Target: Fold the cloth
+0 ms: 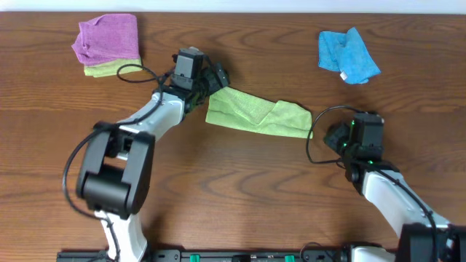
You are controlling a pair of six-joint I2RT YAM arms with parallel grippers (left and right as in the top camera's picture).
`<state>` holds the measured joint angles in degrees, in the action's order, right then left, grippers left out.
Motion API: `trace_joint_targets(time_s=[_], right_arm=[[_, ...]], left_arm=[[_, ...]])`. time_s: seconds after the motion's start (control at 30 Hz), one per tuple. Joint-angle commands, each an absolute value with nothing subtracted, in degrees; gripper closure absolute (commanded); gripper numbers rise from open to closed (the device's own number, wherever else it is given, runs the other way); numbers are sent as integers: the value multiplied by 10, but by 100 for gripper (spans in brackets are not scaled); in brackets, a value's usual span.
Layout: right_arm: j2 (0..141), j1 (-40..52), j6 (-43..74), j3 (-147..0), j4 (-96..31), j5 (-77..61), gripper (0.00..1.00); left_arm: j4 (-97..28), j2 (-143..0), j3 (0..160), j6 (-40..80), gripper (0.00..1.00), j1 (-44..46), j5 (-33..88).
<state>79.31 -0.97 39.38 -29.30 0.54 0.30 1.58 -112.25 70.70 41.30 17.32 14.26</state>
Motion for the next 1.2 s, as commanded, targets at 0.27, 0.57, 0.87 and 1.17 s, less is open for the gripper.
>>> trace_joint_targets(time_s=[0.27, 0.57, 0.87, 1.17], right_arm=[[741, -11, 431, -292, -8, -146, 38], [741, -11, 480, -292, -7, -205, 30], [743, -11, 484, -292, -7, -203, 28], [803, -11, 511, -292, 10, -185, 28]], left_arm=[[-34, -1054, 715, 460, 67, 173, 252], [-34, -1085, 715, 503, 94, 181, 236], [-30, -1159, 715, 534, 94, 188, 251], [-35, -1193, 715, 534, 95, 196, 249]])
